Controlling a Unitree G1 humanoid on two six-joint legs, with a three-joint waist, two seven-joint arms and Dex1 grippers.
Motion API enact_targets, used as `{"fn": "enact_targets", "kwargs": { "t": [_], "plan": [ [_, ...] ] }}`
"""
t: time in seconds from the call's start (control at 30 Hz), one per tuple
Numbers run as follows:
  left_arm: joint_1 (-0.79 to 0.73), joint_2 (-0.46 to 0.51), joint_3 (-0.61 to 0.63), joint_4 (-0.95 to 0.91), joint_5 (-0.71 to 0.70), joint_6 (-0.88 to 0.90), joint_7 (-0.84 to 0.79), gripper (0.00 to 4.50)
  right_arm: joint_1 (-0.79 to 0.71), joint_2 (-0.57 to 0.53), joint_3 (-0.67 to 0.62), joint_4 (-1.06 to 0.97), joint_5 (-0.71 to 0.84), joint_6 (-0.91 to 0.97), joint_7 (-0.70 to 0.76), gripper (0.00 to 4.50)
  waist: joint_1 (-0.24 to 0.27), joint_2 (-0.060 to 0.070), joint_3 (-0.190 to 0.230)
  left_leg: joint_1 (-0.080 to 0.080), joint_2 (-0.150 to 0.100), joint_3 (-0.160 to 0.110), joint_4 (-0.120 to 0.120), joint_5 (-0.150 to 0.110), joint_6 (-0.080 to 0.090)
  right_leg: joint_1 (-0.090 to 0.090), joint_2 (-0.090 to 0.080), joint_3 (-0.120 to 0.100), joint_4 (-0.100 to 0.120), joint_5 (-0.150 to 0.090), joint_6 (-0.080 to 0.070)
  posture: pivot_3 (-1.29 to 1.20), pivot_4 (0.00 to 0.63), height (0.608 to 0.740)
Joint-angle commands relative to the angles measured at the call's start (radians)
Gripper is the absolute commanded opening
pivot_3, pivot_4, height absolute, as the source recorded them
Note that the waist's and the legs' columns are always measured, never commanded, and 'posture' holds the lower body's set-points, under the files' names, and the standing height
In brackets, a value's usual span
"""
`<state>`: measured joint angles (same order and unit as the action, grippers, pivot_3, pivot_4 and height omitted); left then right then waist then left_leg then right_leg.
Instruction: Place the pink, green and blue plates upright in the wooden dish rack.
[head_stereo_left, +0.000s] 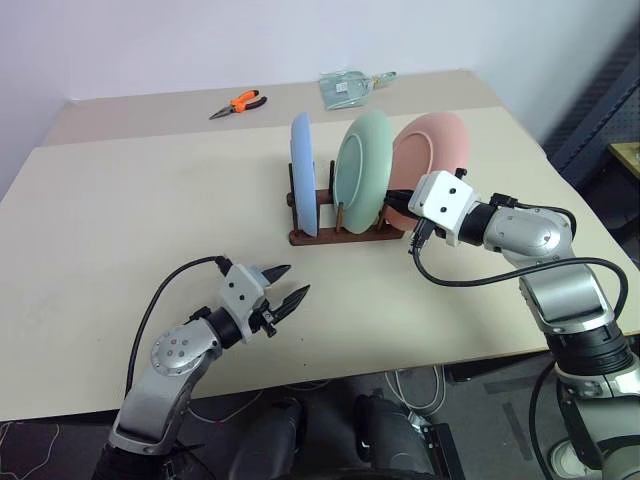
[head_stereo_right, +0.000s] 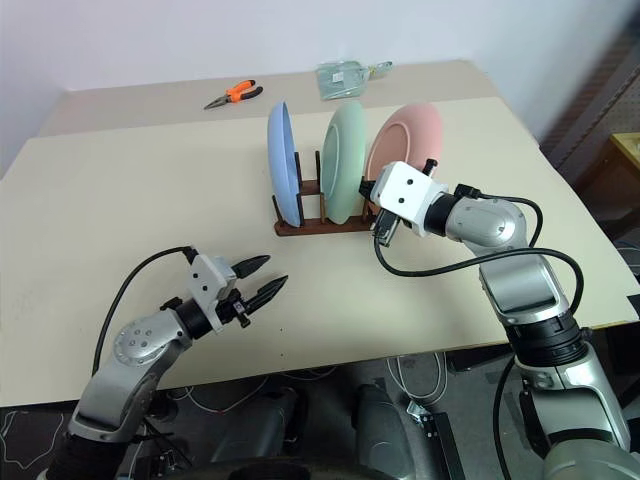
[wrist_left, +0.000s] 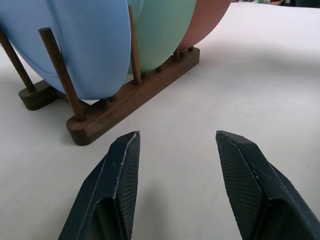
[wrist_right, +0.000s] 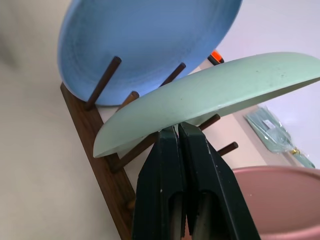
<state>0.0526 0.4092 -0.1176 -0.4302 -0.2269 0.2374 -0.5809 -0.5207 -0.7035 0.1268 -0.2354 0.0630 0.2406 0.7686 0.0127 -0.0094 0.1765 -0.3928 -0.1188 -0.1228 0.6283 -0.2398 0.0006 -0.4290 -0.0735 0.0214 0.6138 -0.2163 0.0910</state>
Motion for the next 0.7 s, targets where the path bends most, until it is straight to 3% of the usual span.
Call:
{"fn": "enact_targets", "kwargs": {
  "t": [0.03,0.27,0.43,0.57,0.7],
  "plan": [
    [-0.012,0.0,-0.007,-0.02,0.006,-0.006,0.001,2.46,-0.031,0.004,-0.03,-0.074,0.019,0.0,0.008,0.04,0.0,0.0,0.0,0.0,0.0,0.0,0.0,0.0,0.0,0.0,0.0,0.0,0.0,0.0,0.0,0.0,0.15,0.74],
    [-0.016,0.002,-0.013,-0.016,0.01,-0.006,0.004,2.46,-0.058,-0.012,-0.05,-0.025,-0.036,-0.025,-0.026,0.04,0.0,0.0,0.0,0.0,0.0,0.0,0.0,0.0,0.0,0.0,0.0,0.0,0.0,0.0,0.0,0.0,0.15,0.74],
    [-0.012,0.004,-0.014,-0.016,0.01,-0.007,0.005,2.46,-0.15,-0.042,-0.159,0.09,-0.067,-0.1,-0.115,0.04,0.001,0.0,0.0,0.0,0.0,0.001,0.0,0.0,0.0,0.0,0.0,0.0,0.0,0.0,0.0,0.0,0.15,0.74],
    [-0.014,0.005,-0.018,-0.009,0.013,-0.011,0.0,2.46,-0.226,-0.103,-0.231,0.233,-0.148,-0.119,-0.237,0.04,0.003,0.0,0.0,0.0,0.0,0.001,0.0,0.0,0.0,0.0,0.0,0.0,0.0,0.0,0.0,0.0,0.15,0.74],
    [-0.025,0.002,-0.022,0.003,0.015,-0.013,-0.004,2.46,-0.189,-0.167,-0.227,0.302,-0.202,-0.13,-0.242,0.04,0.001,0.0,0.0,0.0,0.0,0.002,0.0,0.0,0.0,0.0,0.0,0.0,0.0,0.0,0.0,0.0,0.15,0.74]
  ]
}}
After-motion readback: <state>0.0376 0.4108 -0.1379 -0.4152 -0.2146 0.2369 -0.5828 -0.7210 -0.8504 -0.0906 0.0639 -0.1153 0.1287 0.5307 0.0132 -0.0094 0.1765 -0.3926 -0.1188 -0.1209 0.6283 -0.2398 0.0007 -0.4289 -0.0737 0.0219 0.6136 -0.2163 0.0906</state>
